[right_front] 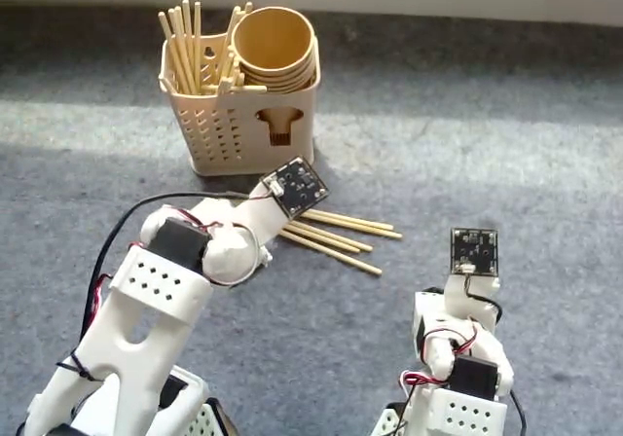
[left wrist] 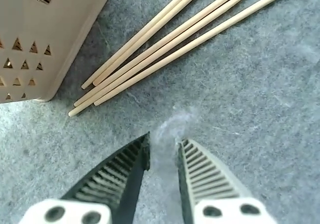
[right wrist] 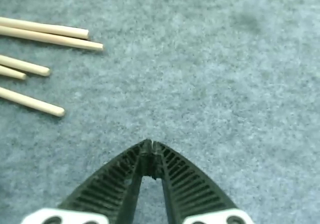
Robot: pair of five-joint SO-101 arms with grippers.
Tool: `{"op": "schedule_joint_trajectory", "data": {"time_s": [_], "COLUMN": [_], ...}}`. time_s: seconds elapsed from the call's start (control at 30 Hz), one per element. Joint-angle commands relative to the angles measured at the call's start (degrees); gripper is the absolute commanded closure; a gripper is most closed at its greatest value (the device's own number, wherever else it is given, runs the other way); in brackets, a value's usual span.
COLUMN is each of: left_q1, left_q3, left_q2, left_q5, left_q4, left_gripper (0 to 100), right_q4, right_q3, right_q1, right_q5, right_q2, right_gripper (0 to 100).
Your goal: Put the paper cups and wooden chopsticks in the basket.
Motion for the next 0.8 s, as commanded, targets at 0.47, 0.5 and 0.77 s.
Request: {"op": "schedule_joint_trajectory", "data": {"time_s": [0.47,0.5,0.77], "left_q1": [1.01,0.92,0.48], "left_q3": [-9.71,-9.71,-9.80], "left_q2": [19.30,20.00,27.82], "left_q5": [-2.46,-2.90,-2.99], "left_q4": [-1.76,-2.29,-7.12], "left_gripper": [85,85,85], "right_q4": [-0.92,-0.92,-0.92], "right_q3": [6.81,6.81,6.81], "right_q1": [0.48,0.48,0.48], "right_q5": [-0.26,-0.26,-0.26], "right_q2": [-0.04,-0.04,-0.04], "right_gripper": [98.3,98.3,98.3]}}
